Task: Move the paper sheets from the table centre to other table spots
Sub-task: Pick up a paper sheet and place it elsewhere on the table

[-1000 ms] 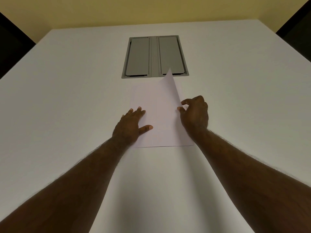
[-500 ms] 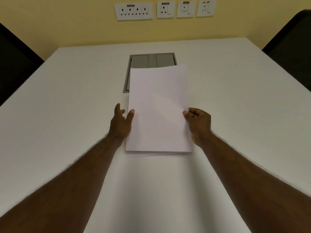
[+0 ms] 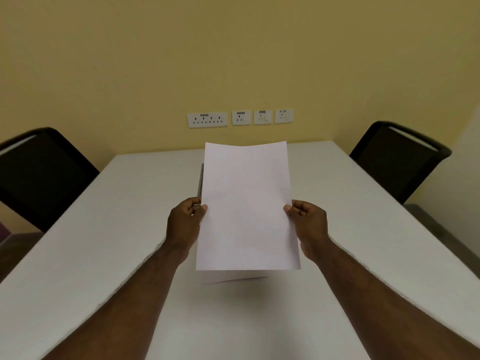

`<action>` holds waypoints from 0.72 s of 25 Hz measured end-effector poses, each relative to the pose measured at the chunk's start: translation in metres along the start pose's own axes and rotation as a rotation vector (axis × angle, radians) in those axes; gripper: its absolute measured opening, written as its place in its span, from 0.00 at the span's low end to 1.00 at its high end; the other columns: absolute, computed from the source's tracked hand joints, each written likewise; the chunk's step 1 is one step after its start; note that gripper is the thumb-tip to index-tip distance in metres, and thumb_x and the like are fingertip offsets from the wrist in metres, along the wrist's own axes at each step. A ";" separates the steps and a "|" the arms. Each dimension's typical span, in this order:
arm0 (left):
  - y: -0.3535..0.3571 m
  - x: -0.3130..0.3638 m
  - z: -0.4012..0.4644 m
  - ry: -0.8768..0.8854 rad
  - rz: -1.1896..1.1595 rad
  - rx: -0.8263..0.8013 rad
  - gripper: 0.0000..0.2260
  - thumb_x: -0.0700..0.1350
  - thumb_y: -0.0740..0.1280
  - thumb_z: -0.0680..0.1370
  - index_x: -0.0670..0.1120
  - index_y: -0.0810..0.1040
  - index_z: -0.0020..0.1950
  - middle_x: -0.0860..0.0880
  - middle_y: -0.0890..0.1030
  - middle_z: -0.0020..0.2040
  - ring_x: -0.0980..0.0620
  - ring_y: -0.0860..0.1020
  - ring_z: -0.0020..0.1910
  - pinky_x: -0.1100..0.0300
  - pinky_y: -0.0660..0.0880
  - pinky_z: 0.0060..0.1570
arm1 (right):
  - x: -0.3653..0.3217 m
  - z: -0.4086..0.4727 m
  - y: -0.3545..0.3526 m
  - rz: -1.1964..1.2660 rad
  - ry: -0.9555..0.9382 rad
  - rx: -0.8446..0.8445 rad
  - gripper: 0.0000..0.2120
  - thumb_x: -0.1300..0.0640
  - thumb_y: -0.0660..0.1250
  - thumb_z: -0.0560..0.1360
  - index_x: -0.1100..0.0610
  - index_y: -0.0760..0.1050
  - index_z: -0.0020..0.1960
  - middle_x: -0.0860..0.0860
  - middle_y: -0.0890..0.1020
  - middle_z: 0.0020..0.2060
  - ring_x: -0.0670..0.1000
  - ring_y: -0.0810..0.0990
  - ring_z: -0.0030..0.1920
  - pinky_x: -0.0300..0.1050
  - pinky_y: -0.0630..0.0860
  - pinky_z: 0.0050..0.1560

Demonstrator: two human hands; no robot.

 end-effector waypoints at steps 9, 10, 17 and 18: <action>-0.003 0.158 -0.089 0.154 -0.123 -0.063 0.08 0.42 0.67 0.78 0.46 0.79 0.56 0.56 0.83 0.37 0.57 0.74 0.31 0.63 0.72 0.30 | -0.158 -0.107 -0.062 0.021 -0.179 0.015 0.06 0.66 0.69 0.75 0.63 0.80 0.51 0.58 0.85 0.45 0.54 0.83 0.42 0.49 0.81 0.50; 0.002 0.171 -0.101 0.148 -0.150 -0.081 0.10 0.42 0.67 0.78 0.45 0.79 0.58 0.51 0.85 0.43 0.53 0.76 0.36 0.59 0.74 0.35 | -0.170 -0.117 -0.074 0.018 -0.200 0.024 0.05 0.65 0.69 0.75 0.62 0.81 0.50 0.57 0.85 0.45 0.53 0.83 0.42 0.49 0.81 0.49; 0.072 0.225 -0.182 0.159 -0.243 -0.193 0.12 0.41 0.66 0.78 0.43 0.77 0.61 0.47 0.84 0.52 0.52 0.81 0.45 0.61 0.76 0.41 | -0.221 -0.171 -0.181 -0.005 -0.258 0.139 0.03 0.64 0.70 0.74 0.59 0.80 0.48 0.56 0.85 0.45 0.50 0.83 0.42 0.43 0.80 0.42; 0.086 0.230 -0.193 0.160 -0.245 -0.207 0.12 0.41 0.66 0.78 0.43 0.77 0.61 0.47 0.84 0.52 0.52 0.81 0.45 0.61 0.76 0.42 | -0.226 -0.176 -0.200 -0.015 -0.258 0.159 0.05 0.64 0.70 0.74 0.60 0.80 0.50 0.56 0.85 0.46 0.51 0.83 0.43 0.44 0.80 0.44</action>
Point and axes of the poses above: each hand's wrist, its own z-axis towards the middle knuckle, its own y-axis out of the palm, x = y × z, the point moved 3 cm from there along z, towards the middle knuckle
